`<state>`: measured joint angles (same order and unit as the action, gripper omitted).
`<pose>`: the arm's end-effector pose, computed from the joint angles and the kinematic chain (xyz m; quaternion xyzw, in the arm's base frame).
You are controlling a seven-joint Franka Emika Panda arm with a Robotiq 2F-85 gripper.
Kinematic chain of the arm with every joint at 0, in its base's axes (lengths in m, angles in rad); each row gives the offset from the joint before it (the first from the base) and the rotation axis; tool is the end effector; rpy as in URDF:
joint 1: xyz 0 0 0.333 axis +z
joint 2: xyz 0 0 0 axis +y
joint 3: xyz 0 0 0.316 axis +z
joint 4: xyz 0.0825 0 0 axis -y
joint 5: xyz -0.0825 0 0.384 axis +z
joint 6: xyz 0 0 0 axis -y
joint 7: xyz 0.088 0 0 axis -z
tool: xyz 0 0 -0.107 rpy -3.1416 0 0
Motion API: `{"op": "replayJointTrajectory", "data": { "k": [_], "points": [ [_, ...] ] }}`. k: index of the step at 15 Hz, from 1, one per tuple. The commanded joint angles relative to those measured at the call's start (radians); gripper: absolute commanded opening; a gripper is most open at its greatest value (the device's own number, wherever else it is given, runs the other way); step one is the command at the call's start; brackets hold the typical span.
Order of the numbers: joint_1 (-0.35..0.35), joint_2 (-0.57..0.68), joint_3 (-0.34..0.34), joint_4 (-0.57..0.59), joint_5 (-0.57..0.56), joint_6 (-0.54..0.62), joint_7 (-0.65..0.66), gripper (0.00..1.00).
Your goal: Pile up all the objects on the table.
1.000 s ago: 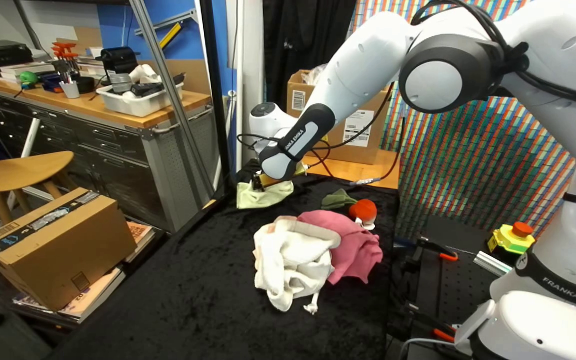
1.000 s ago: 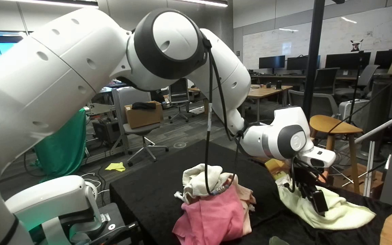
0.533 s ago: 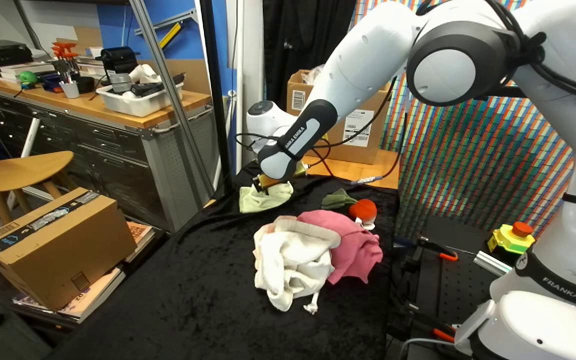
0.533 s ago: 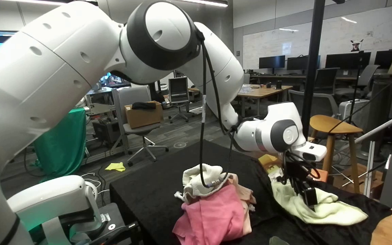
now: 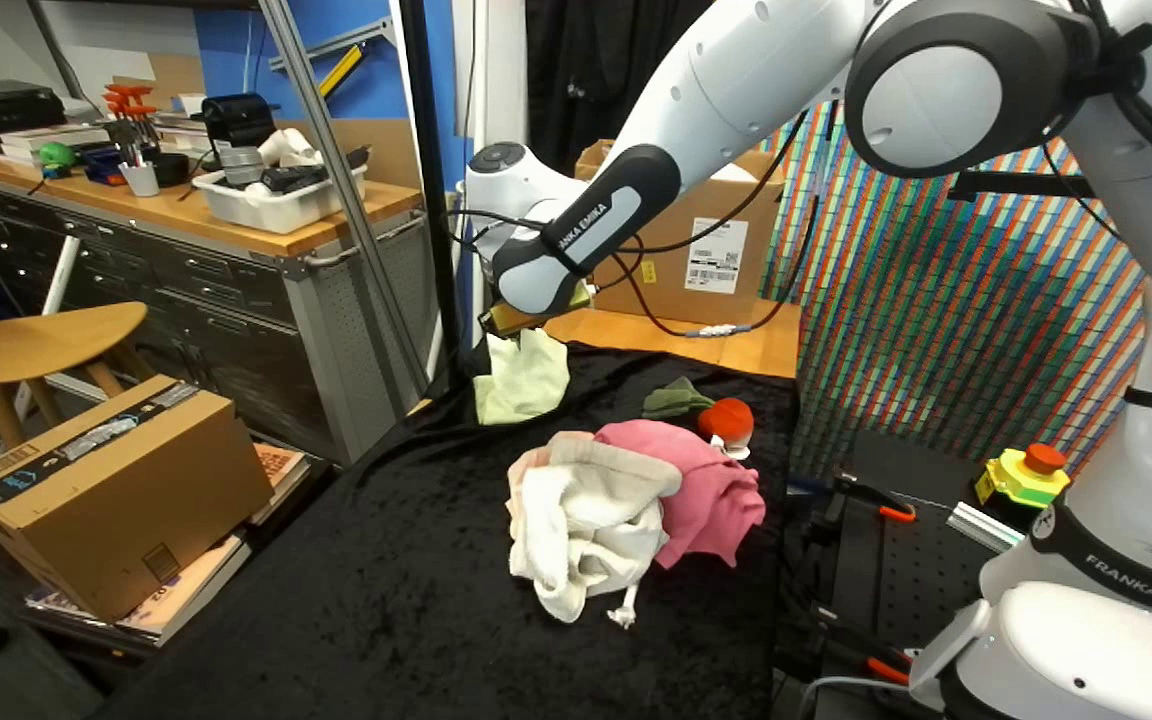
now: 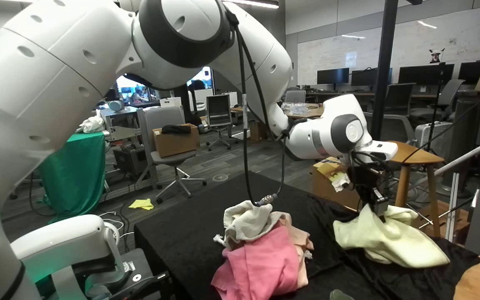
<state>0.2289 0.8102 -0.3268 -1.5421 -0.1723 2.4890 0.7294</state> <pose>0.7219 -0.0295 0.2080 0.9409 -0.2814 0.1305 0.1359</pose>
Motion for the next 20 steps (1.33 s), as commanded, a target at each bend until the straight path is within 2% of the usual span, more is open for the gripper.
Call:
{"op": "replayJointTrajectory", "data": {
  "k": [1,9,16,20],
  "points": [
    [-0.005,-0.134,0.055,-0.092,-0.020,-0.026,-0.074,0.10],
    [-0.029,-0.512,0.186,-0.379,-0.020,-0.014,-0.364,0.11],
    [-0.097,-0.804,0.306,-0.537,0.050,-0.125,-0.605,0.10],
    [-0.104,-0.927,0.350,-0.596,0.074,-0.201,-0.690,0.10]
  ]
}}
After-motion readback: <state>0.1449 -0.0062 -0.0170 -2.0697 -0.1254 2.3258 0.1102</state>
